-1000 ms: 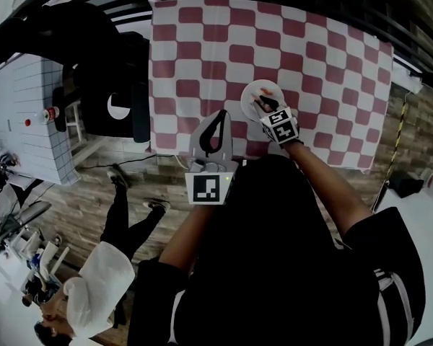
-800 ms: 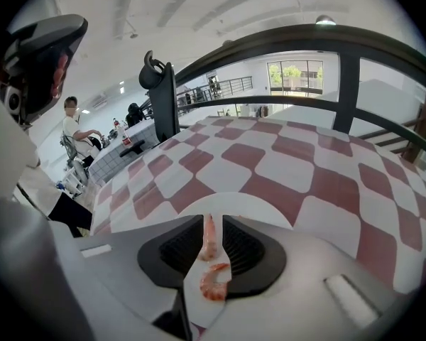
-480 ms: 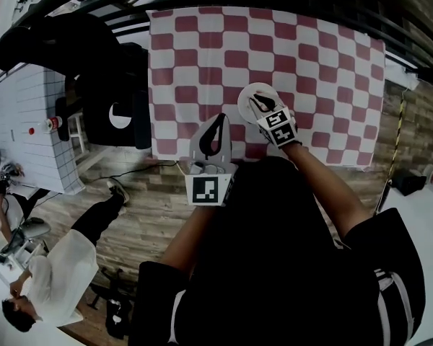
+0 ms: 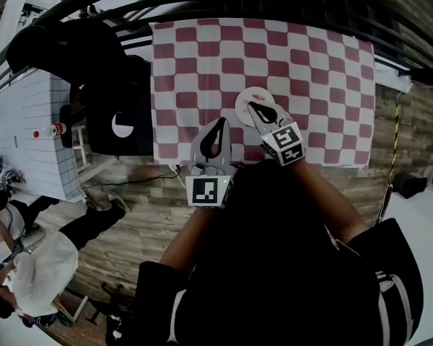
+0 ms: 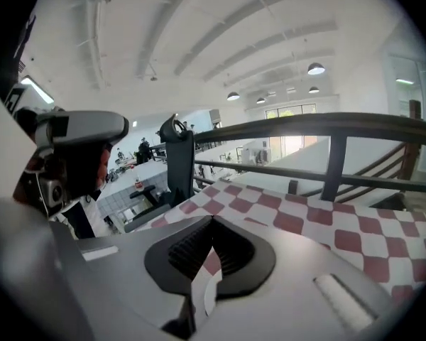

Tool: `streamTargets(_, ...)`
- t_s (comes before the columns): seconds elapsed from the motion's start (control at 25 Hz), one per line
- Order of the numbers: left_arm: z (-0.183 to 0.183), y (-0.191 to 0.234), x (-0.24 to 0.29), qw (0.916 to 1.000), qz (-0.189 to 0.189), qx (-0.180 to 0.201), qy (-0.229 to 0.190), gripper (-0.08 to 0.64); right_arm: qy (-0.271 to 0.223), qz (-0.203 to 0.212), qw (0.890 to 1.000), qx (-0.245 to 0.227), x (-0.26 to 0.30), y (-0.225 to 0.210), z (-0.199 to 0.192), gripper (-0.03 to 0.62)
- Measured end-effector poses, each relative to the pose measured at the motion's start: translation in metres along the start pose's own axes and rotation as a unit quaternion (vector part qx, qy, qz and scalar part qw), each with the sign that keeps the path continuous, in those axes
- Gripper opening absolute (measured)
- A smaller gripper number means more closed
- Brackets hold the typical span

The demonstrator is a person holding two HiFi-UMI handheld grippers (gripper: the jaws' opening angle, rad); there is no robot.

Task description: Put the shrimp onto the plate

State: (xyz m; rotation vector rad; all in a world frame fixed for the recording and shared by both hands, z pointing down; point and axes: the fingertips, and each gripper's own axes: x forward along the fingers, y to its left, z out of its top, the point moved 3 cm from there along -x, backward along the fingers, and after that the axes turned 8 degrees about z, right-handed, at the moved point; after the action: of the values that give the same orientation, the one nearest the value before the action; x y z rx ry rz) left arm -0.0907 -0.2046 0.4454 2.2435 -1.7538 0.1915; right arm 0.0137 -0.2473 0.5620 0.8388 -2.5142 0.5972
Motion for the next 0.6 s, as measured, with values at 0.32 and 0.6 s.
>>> streamTargets(0.32,0.011,0.005,-0.034,0.9992,0.009,0.011,-0.037,0.009,-0.070,-0.027,0.995,-0.064,-0.048,0.046,0.056,-0.002)
streamTargets(0.6,0.010,-0.003,-0.064,0.9981,0.000,0.002,-0.062,0.009,-0.126,-0.048,0.989,-0.058,-0.090,0.086,0.077,-0.003)
